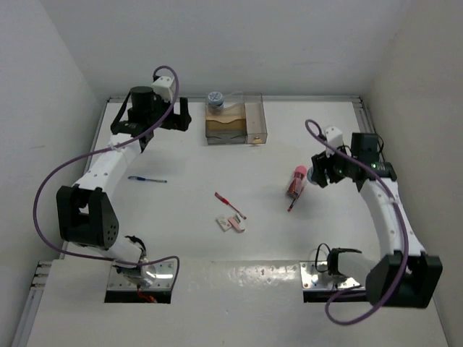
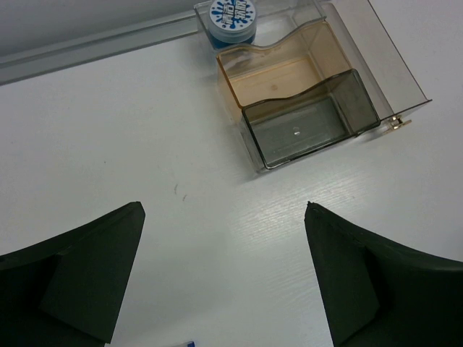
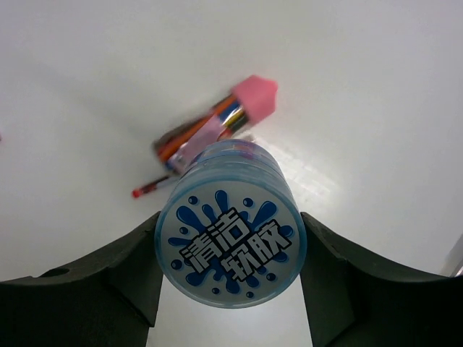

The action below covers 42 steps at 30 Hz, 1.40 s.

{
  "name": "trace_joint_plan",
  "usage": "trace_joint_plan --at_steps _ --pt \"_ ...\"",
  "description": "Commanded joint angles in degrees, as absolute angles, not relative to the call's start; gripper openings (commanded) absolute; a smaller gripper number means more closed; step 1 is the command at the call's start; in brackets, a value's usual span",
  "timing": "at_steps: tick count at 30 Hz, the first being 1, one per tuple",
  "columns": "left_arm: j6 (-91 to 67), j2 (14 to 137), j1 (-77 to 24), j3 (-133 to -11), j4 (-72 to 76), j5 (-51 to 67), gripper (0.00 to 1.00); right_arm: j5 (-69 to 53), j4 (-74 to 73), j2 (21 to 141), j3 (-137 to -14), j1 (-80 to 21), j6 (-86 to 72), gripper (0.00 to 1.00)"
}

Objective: Sort the stationery into containers
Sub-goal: Pick up the stationery from the center of the board, then place the stationery at the center of the board.

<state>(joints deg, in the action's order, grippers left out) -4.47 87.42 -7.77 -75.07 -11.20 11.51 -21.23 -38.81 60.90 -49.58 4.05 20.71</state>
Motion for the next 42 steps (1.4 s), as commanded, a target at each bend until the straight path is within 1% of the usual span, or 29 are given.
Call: trace_joint_plan --at_steps 1,2,3,5,6,8,12,15,19,22,23,27,30,34,35,36,37,42 --pt "-3.86 88.50 -7.12 -78.66 -10.28 12.57 1.00 -20.13 -29.10 69.85 -55.17 4.13 16.88 0.03" --pt "-3.78 88.85 -7.12 -78.84 -10.46 12.92 1.00 -19.26 -27.18 72.66 -56.41 3.61 16.44 0.03" --pt "-3.61 89.12 -7.12 -78.92 -10.81 12.92 1.00 -17.77 -24.46 78.25 -57.73 3.08 15.48 0.02" --pt "-3.60 89.38 -7.03 -79.10 -11.16 12.75 1.00 -17.58 -22.42 84.26 -63.87 3.08 13.72 0.02" --pt "-3.69 89.38 -6.86 -79.10 -11.34 12.92 1.00 -17.23 -19.98 90.20 -68.16 3.42 11.10 0.01" --pt "-3.87 89.12 -6.59 -78.58 -11.34 12.66 1.00 -17.05 -16.46 97.69 -72.84 3.69 6.97 0.00" --pt "-4.31 88.16 -5.28 -76.12 -10.28 12.57 1.00 -15.39 -11.70 107.98 -84.78 3.16 2.91 0.00" --pt "-4.39 88.59 -4.40 -75.50 -10.46 12.39 1.00 -14.94 -8.97 114.14 -89.72 2.46 1.50 0.00" --pt "-5.01 89.99 -3.17 -75.76 -10.28 13.09 1.00 -14.68 -1.42 119.34 -90.44 1.23 0.44 0.01" --pt "-5.27 91.32 -2.81 -76.90 -10.98 13.80 1.00 -15.47 -4.73 124.62 -96.83 0.53 1.40 0.01" --pt "-5.36 91.58 -2.73 -77.25 -11.25 14.06 1.00 -15.64 -6.05 125.67 -97.90 -1.30 2.10 0.01" --pt "-5.19 92.55 -2.02 -77.52 -11.51 14.41 0.99 -15.47 -8.52 128.66 -99.05 -3.34 5.00 0.01" --pt "-5.27 93.25 -1.67 -77.34 -11.51 14.76 0.99 -14.68 -9.75 129.90 -100.46 -4.13 6.59 0.05" --pt "-6.32 94.04 -1.49 -77.34 -10.99 15.20 0.99 -13.36 -9.14 131.74 -101.60 -4.13 6.24 0.40" --pt "-6.42 94.13 -1.49 -77.34 -10.90 15.38 0.99 -13.45 -9.05 131.84 -101.51 -4.13 6.24 0.54" --pt "-6.59 94.39 -1.49 -77.34 -10.72 15.55 0.99 -13.36 -8.36 131.84 -101.34 -4.13 5.63 0.61" --pt "-6.68 94.57 -1.49 -77.34 -10.55 15.56 0.99 -13.45 -7.91 131.57 -100.82 -3.96 5.19 0.72" --pt "-6.77 94.75 -1.49 -77.61 -10.81 16.08 0.99 -15.82 -2.30 129.29 -96.26 -2.99 1.24 0.83"
